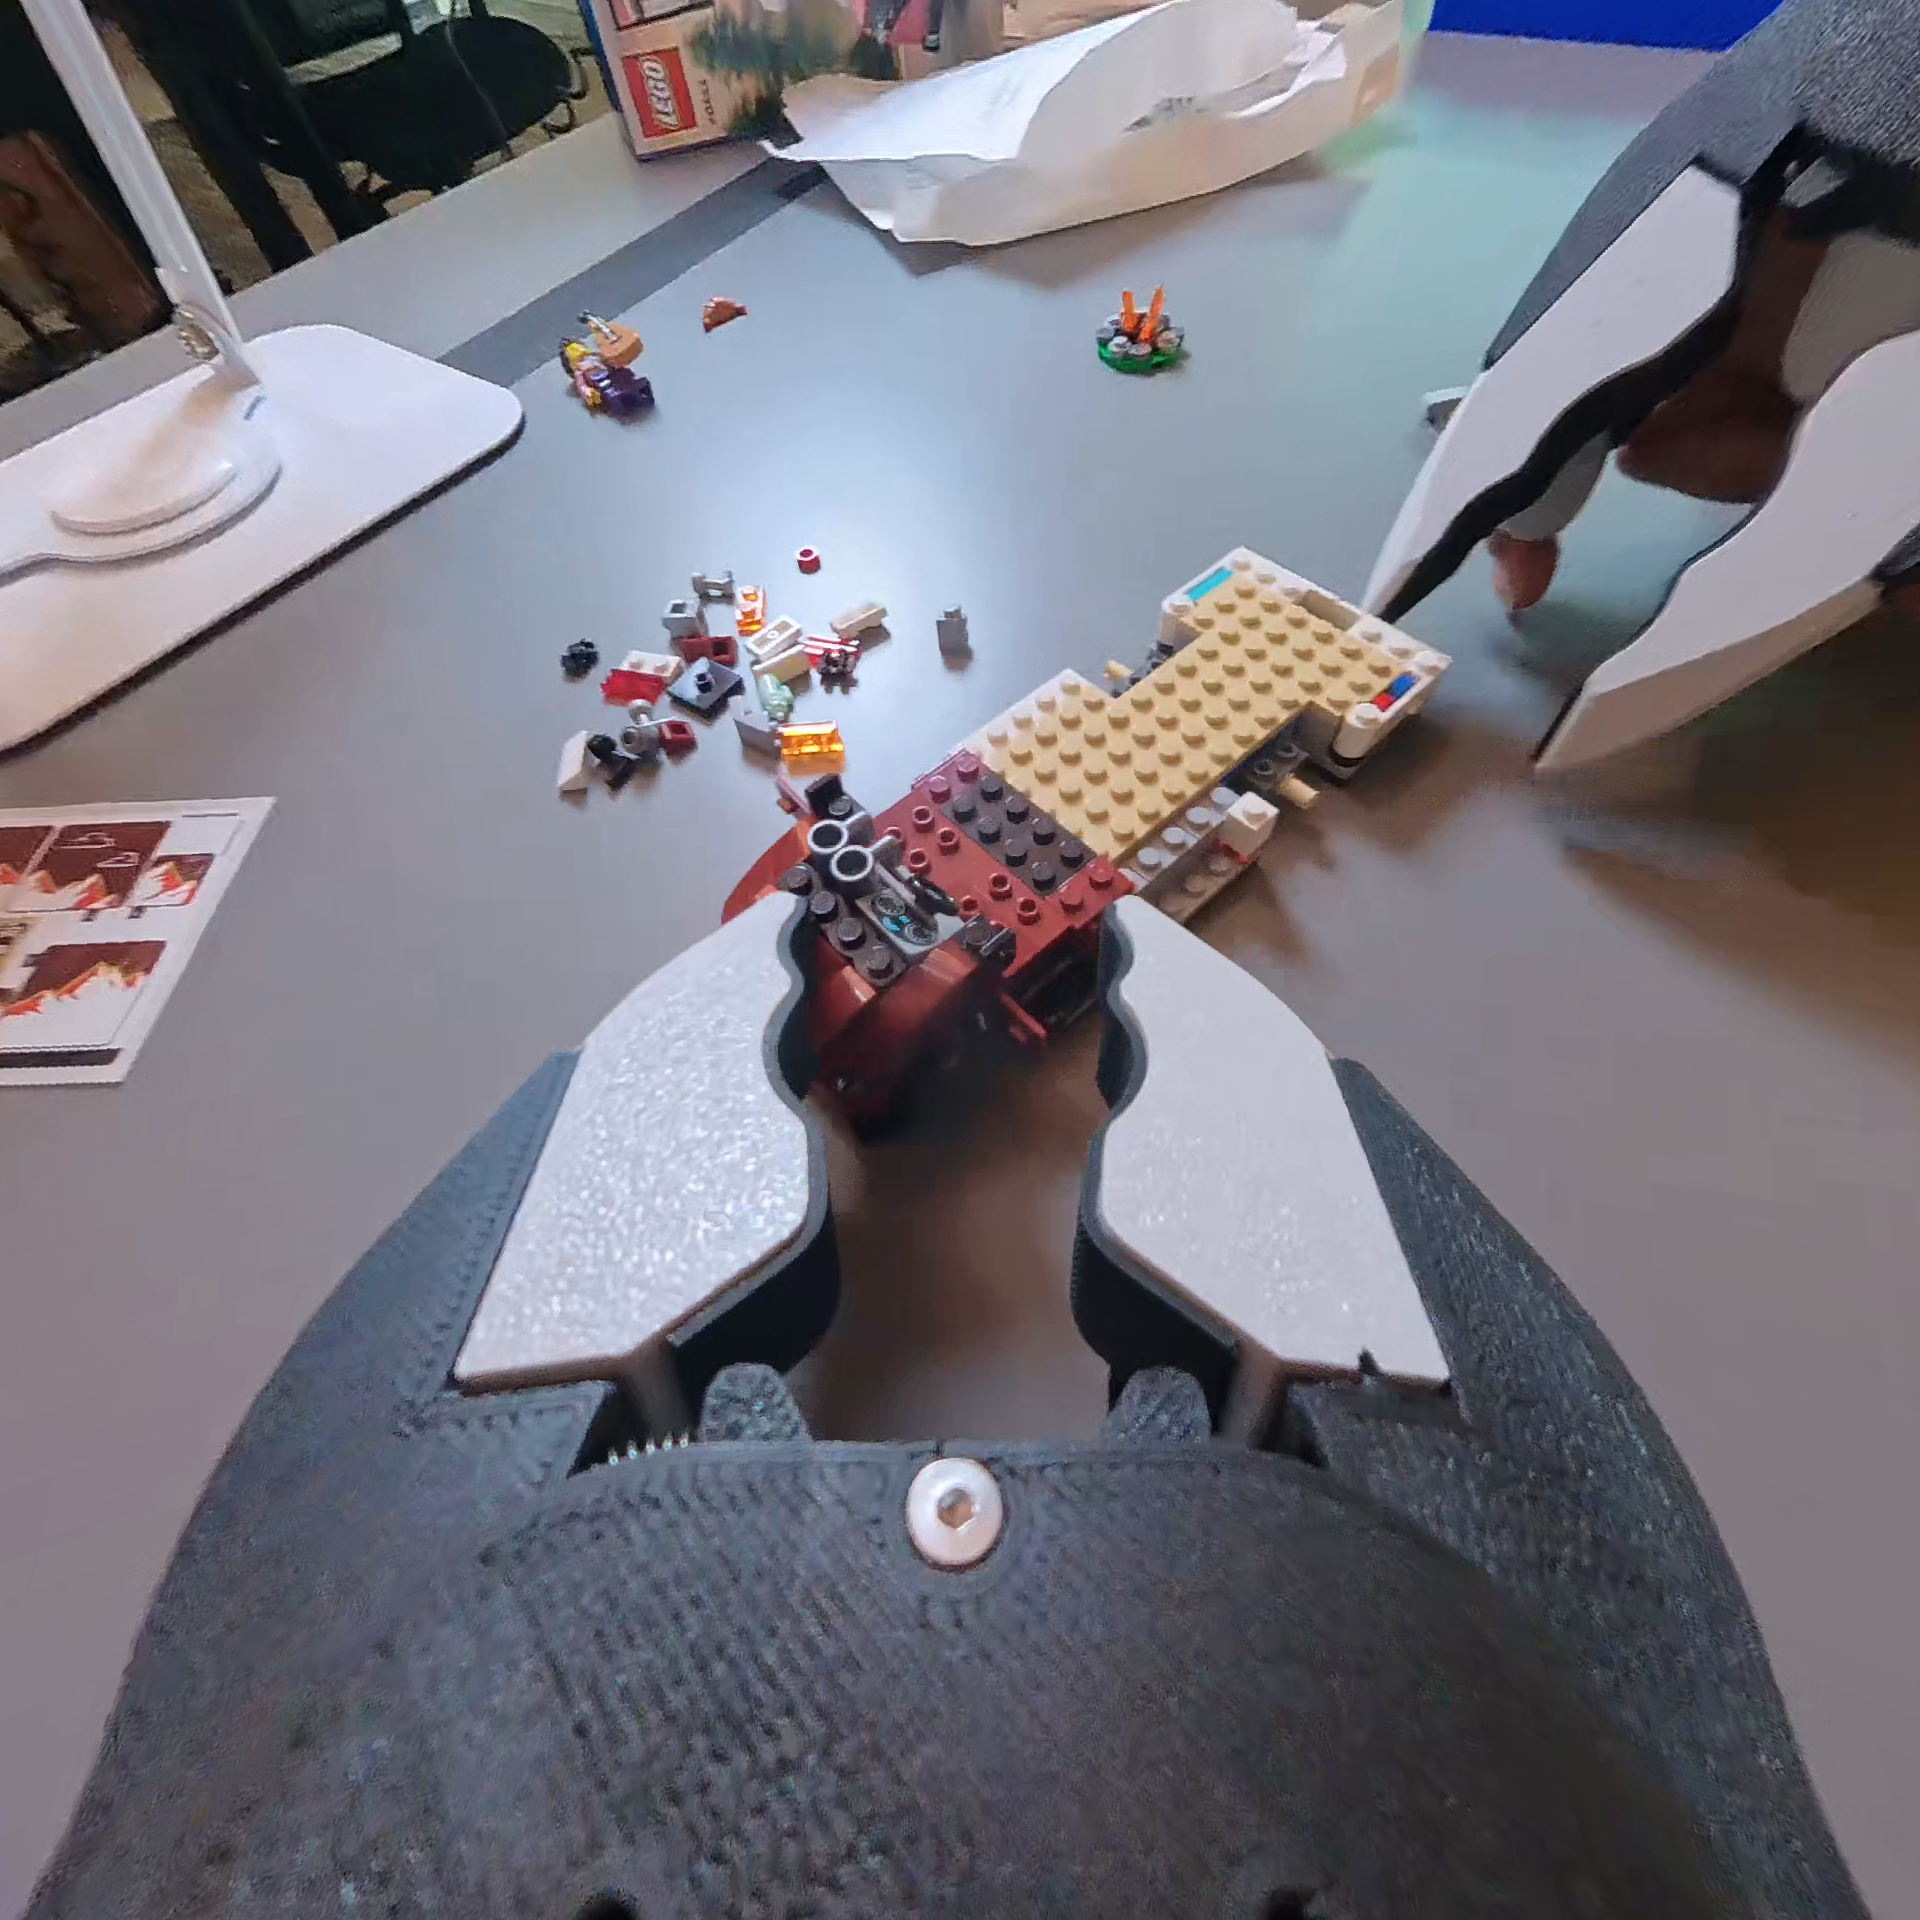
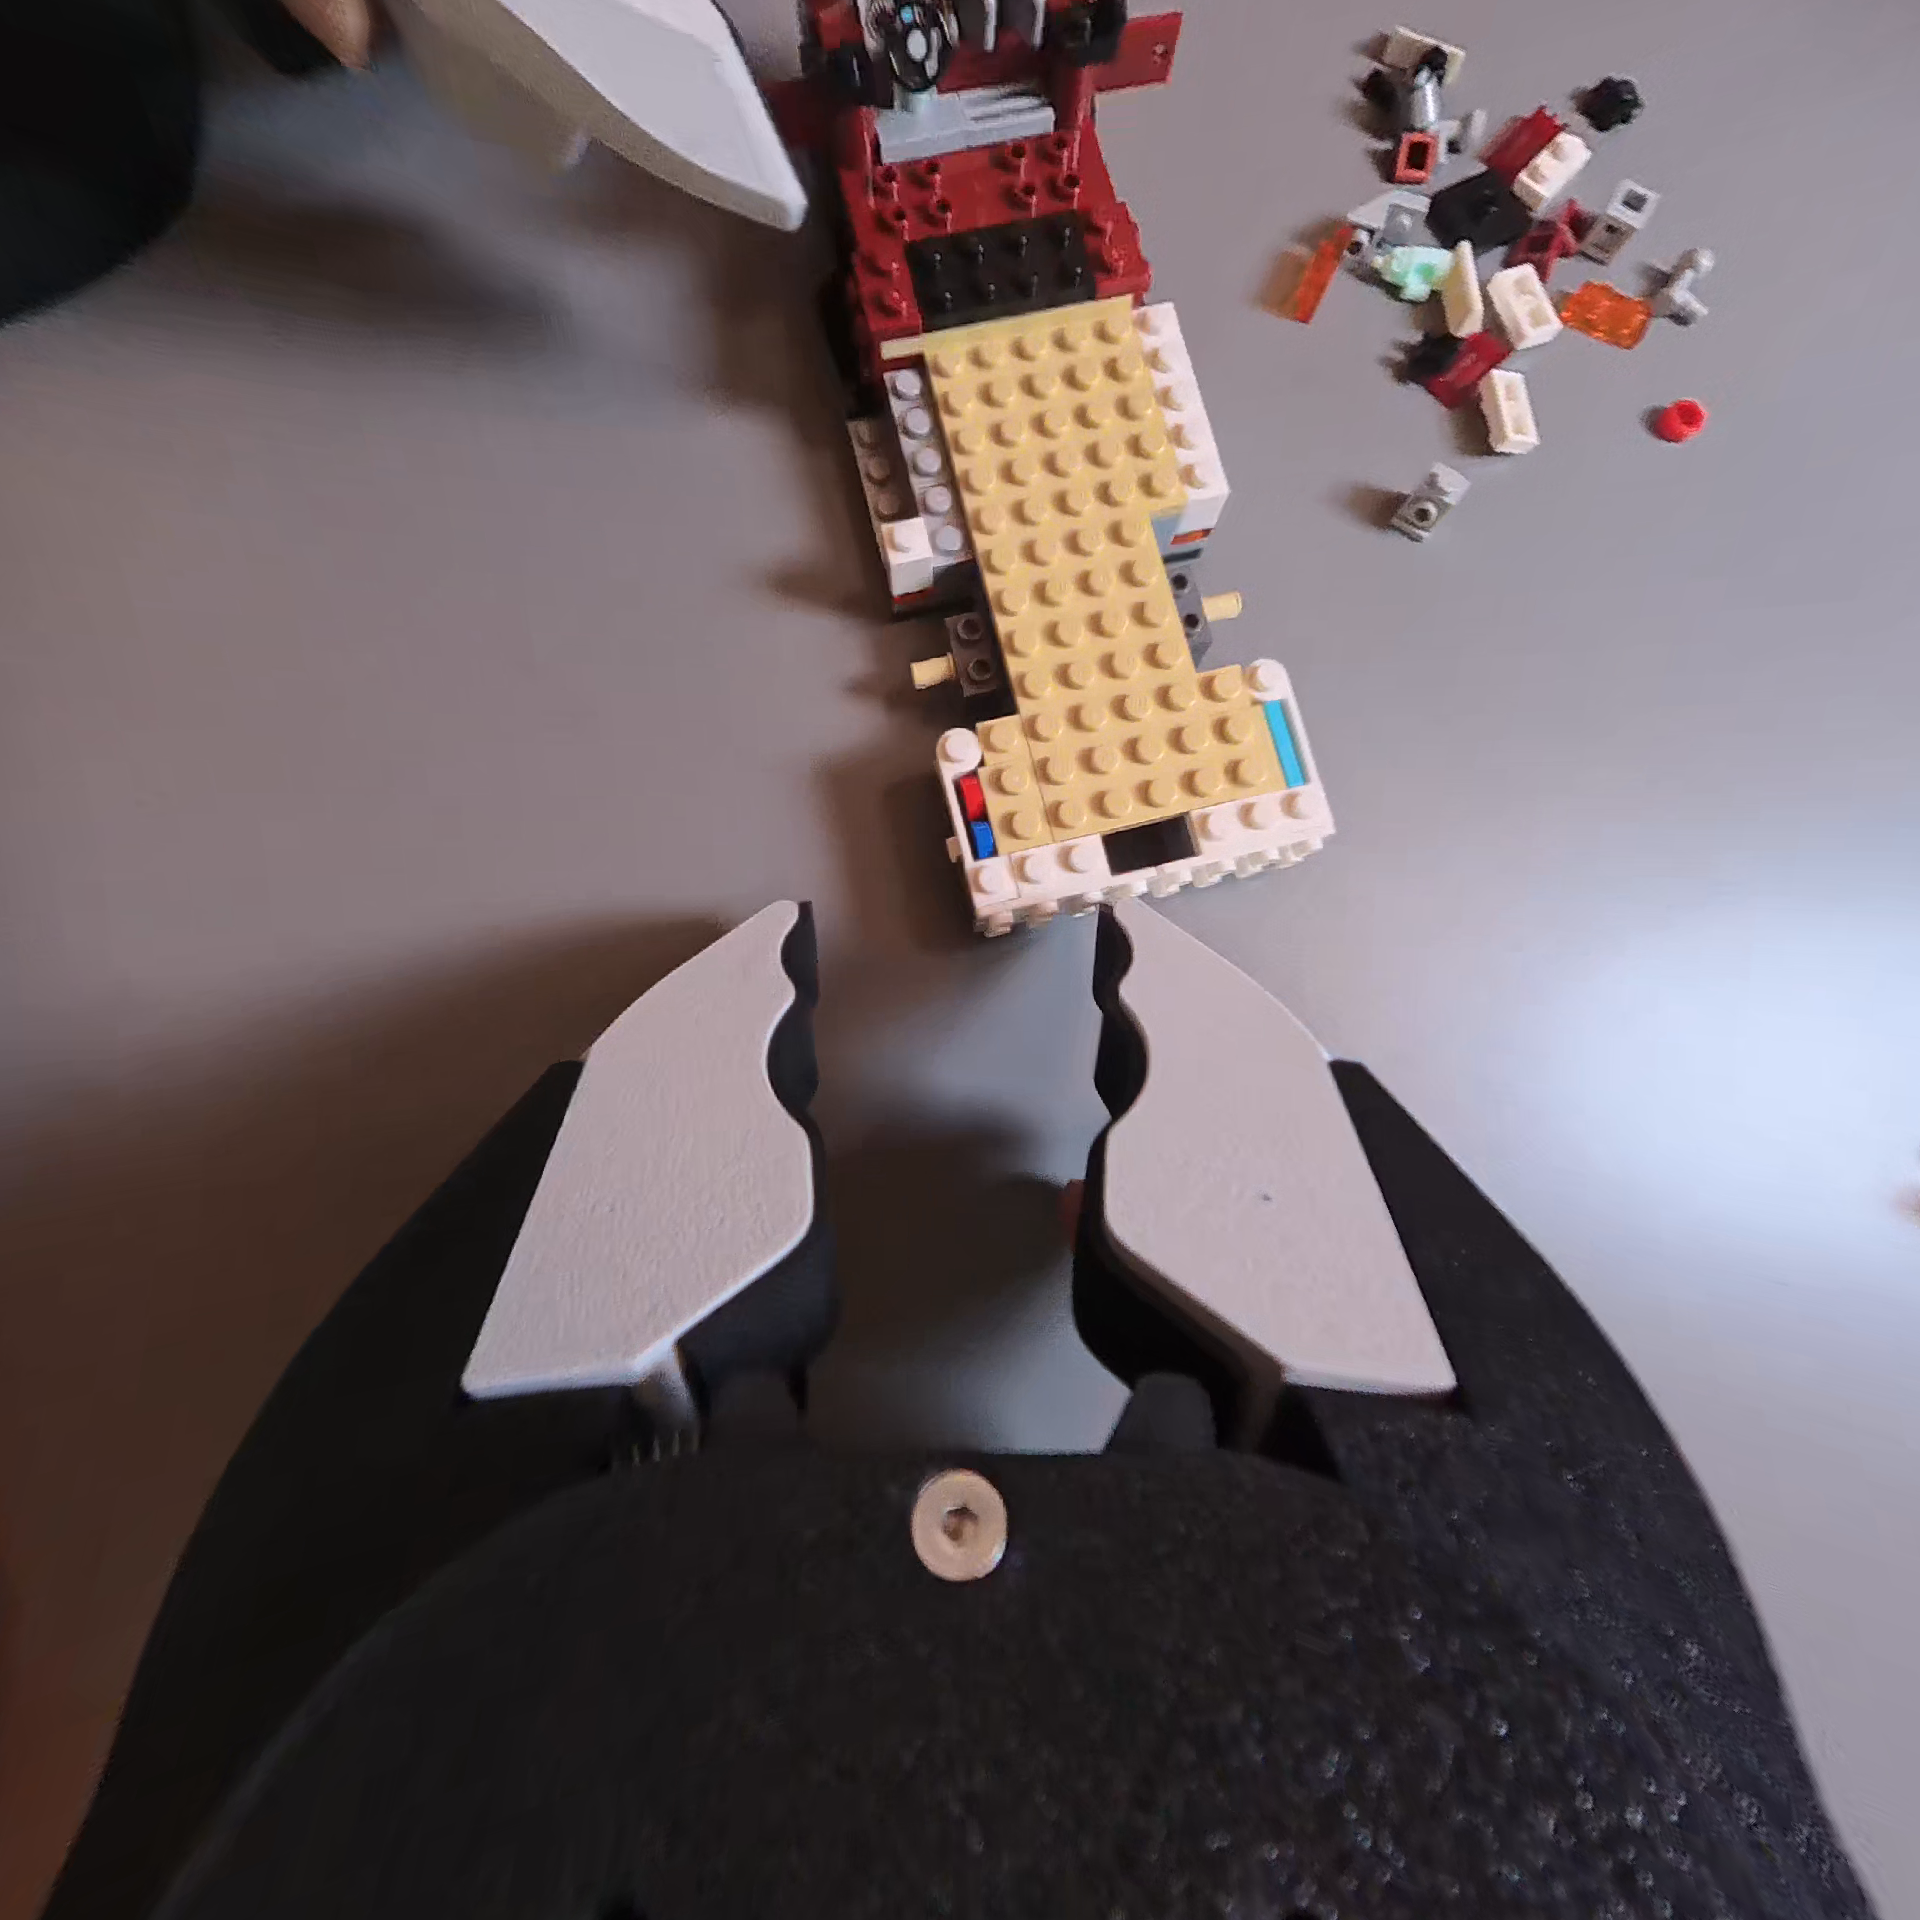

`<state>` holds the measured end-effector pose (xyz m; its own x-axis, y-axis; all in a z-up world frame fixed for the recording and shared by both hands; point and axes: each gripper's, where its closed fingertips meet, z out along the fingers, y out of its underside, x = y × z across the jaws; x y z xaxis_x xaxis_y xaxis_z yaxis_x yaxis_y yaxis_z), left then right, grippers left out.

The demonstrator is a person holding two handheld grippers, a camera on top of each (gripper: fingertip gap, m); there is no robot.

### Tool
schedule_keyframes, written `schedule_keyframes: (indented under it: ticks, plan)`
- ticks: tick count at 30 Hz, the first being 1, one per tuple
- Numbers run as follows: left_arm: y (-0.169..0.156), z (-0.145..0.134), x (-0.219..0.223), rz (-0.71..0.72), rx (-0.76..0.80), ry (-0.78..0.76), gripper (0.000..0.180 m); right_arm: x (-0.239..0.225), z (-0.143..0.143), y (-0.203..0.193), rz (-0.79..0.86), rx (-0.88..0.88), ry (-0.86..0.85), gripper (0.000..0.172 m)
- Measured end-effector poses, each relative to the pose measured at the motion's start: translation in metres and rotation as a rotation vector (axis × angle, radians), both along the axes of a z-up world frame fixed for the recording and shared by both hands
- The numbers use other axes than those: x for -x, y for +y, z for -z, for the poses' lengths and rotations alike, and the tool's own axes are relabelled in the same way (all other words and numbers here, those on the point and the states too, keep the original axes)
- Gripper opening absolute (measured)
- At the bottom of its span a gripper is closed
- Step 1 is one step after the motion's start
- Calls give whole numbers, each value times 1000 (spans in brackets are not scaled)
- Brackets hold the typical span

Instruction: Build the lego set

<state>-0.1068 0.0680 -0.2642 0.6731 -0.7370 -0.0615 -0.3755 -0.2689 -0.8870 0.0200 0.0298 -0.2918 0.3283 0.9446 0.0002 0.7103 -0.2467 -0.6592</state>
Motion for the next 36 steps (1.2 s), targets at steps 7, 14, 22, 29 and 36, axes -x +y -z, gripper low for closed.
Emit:
schedule_keyframes:
  ticks: [7,14,22,29,36]
  plan:
    - [15,-2,24,-122,-28,31,42,-5,-17,35,40,18,126,64]
    - [18,-3,34,-148,-20,15,46,25,-8,12,-98,44,96,55]
    - [26,-31,36,-154,-122,-105,37,30,-68,57,-53,-194,350,51]
    - [71,-111,62,-257,-354,-201,32,39,-163,210,172,-563,469,59]
    - [124,-155,33,-234,-379,-277,33,43,-219,382,412,-657,427,86]
